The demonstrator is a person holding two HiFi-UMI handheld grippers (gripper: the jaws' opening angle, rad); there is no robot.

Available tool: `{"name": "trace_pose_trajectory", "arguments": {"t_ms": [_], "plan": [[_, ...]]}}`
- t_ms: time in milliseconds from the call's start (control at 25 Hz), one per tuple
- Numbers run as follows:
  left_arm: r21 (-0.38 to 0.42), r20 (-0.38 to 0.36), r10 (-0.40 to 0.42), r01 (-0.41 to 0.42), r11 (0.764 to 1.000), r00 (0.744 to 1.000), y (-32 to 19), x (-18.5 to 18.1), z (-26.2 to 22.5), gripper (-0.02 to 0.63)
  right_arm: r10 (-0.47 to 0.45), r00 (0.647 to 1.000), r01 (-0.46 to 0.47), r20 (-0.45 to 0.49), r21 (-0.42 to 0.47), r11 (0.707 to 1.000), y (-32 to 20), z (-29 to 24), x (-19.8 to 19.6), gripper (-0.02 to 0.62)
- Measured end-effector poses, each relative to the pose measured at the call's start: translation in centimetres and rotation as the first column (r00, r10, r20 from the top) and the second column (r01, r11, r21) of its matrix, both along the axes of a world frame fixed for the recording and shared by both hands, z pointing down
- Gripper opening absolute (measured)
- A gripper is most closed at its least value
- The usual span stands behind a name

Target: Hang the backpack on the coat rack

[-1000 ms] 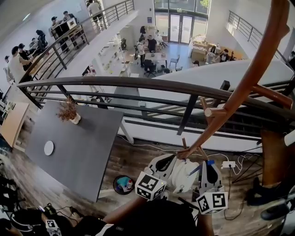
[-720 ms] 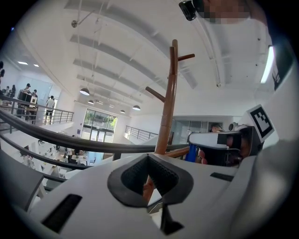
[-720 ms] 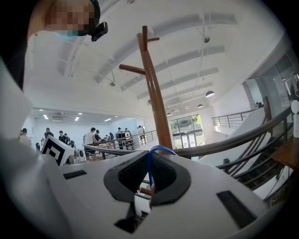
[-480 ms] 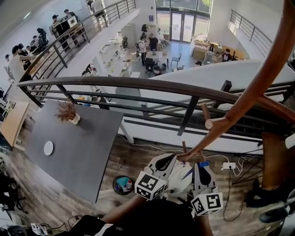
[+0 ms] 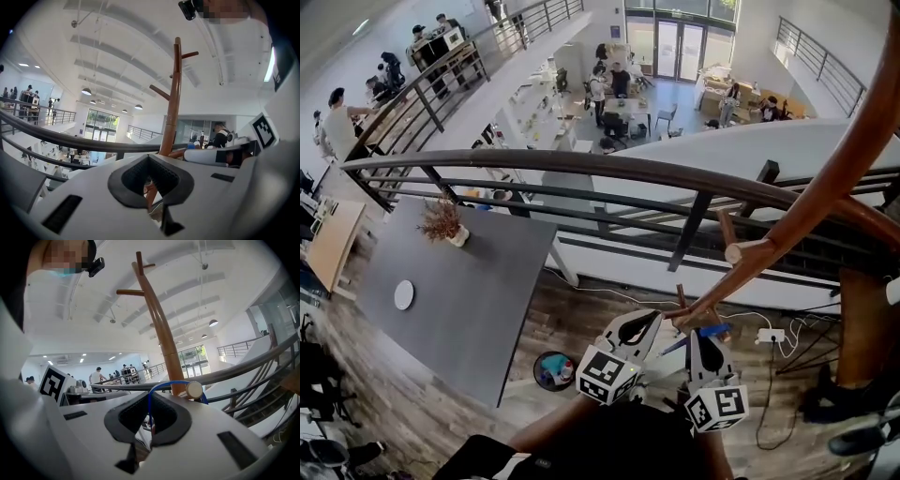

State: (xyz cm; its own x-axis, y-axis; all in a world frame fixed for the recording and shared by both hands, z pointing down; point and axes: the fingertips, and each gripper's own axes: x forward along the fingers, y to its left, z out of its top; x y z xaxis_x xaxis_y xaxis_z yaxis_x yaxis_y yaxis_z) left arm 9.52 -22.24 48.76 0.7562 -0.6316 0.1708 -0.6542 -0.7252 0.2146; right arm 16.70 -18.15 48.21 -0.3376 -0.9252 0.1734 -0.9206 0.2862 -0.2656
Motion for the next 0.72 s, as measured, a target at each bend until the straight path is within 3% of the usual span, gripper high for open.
{"name": "trace_pose_trajectory", "arguments": {"t_ms": [720], "plan": [[-0.019,0.015,-0.022,0.022,1.0,1.0,0.6,-0.4,0.5,-0.002,-0.015,1.0,0.015,0.011,-0.044,0.999,-2.0,3.2,-0.4,0.02]]}}
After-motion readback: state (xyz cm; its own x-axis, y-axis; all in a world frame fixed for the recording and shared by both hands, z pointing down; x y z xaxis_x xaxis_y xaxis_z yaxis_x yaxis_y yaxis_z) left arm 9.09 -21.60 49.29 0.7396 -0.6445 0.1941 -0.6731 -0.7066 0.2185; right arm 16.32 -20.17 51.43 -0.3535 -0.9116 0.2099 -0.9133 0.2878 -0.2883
